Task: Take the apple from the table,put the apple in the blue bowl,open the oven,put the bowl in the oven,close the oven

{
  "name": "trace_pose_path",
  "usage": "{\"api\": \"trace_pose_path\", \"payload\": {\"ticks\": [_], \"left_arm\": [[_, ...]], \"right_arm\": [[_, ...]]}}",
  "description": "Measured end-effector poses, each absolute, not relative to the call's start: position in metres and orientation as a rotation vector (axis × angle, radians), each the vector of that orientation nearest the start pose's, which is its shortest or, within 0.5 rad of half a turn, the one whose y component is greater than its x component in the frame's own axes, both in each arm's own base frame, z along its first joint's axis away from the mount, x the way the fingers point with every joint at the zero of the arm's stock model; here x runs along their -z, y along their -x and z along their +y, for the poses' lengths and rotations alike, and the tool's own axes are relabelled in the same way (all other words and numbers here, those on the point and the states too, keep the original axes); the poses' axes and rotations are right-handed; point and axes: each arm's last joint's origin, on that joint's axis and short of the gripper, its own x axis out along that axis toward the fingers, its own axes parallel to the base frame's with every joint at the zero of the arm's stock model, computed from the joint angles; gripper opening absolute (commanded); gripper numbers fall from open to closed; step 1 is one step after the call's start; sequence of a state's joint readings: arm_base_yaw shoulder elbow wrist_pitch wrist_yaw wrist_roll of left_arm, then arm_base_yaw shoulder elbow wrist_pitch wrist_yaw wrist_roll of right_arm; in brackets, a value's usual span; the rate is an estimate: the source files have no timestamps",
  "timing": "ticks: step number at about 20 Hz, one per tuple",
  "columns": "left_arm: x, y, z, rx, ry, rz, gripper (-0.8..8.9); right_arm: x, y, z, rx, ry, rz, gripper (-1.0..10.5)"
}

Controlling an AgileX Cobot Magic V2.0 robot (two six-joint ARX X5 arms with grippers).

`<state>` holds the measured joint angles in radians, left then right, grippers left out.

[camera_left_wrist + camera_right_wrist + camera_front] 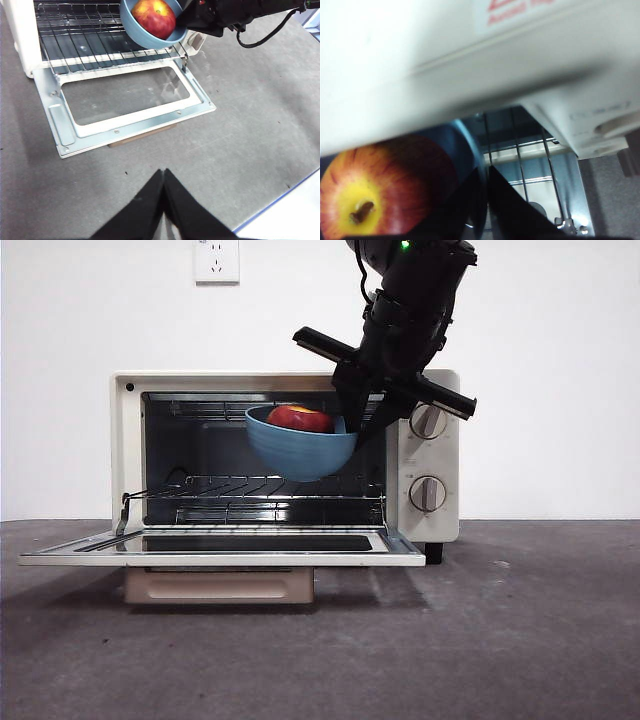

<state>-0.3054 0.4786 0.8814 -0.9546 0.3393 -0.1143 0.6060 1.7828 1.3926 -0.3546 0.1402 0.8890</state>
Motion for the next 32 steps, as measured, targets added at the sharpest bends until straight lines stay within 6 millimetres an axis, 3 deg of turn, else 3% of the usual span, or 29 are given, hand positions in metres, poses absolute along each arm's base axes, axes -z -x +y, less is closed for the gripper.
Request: {"api": "trace_pose_path", "payload": {"ticks": [7,12,32], "left_arm": [[-0.326,-0.062,-0.030,0.600,0.115,0.597,0.07],[-0.326,-0.062,-0.030,0.600,0.115,0.599,0.07],[-0.326,-0.062,-0.030,0.600,0.115,0.603,0.07]], "right_arm": [[-0.251,-0.330,0.227,-0.081,-0.582,0.831,0.1],[-0.243,-0.332,0.231,-0.068,-0.597,0.842,0.9],[-0.256,-0.324,0.239,-0.121,-0.530,0.774,1.4]]}}
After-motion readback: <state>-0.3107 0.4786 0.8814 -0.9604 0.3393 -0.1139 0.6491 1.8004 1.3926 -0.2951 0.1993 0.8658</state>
